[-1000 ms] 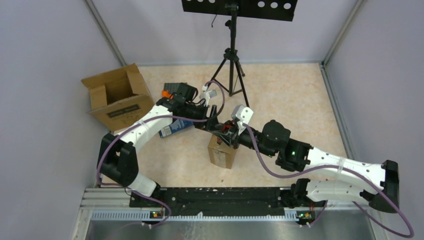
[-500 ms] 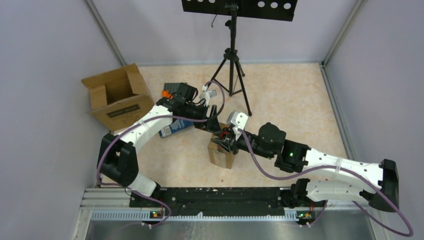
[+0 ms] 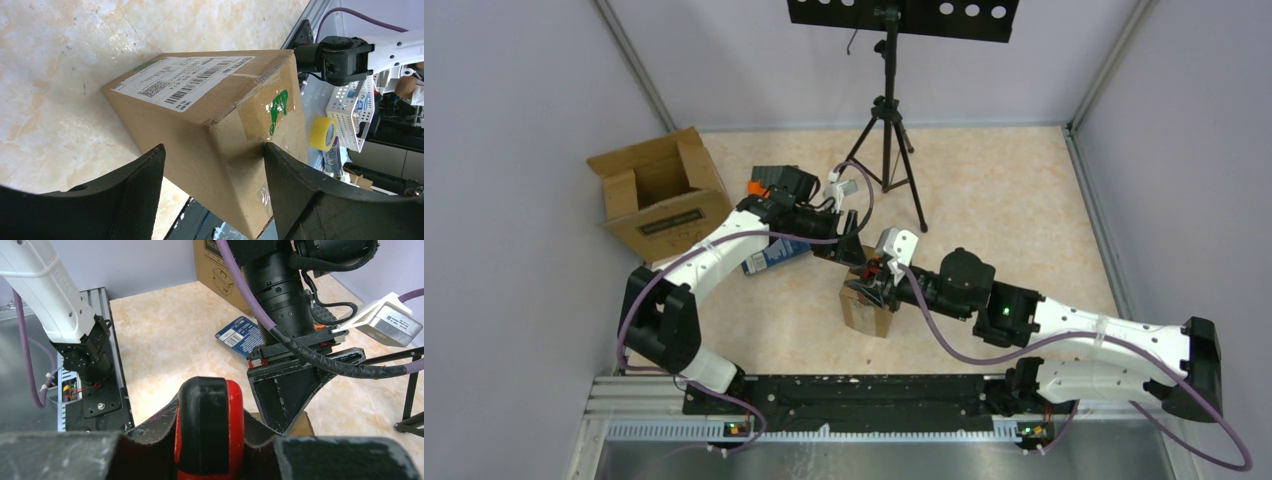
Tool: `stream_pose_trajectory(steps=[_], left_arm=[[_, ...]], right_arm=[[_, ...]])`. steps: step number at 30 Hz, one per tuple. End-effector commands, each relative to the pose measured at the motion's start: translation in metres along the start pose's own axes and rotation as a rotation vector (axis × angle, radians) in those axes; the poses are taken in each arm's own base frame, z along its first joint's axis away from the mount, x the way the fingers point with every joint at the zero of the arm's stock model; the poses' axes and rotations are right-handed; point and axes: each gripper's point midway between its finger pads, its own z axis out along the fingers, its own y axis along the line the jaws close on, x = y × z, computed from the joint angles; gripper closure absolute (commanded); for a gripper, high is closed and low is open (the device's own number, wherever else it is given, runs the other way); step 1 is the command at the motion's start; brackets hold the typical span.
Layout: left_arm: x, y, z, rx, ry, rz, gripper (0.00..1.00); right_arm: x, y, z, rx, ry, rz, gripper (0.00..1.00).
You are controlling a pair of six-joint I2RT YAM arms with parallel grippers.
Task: Unpack the express box
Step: Cut the express box at the center of the board.
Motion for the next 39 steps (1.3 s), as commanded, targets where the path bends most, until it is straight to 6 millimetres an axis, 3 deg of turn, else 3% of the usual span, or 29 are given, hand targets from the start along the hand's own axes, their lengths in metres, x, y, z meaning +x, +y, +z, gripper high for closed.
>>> stream_pose_trajectory(steps=[1,16,33,39], left_arm=[[0.014,0.031,0.008,-0.107,0.038,0.002,0.26],[0.015,0.031,0.009,-0.106,0.039,-0.002,0.26],[0.015,0.032,0.01,-0.108,0.045,-0.003,0.26],[0.015,0.033,0.01,-0.112,0.048,-0.005,0.26]], right_arm=[[-0.024,0.002,-0.003,0.003,-0.095,-0.026,1.0],[-0.024,-0.001,-0.003,0.016,-0.093,-0.035,1.0],[0.025,0.004,-0.006,0.007,0.021,0.005,1.0],[0.018,0.003,-0.007,0.015,0.007,0.005,1.0]])
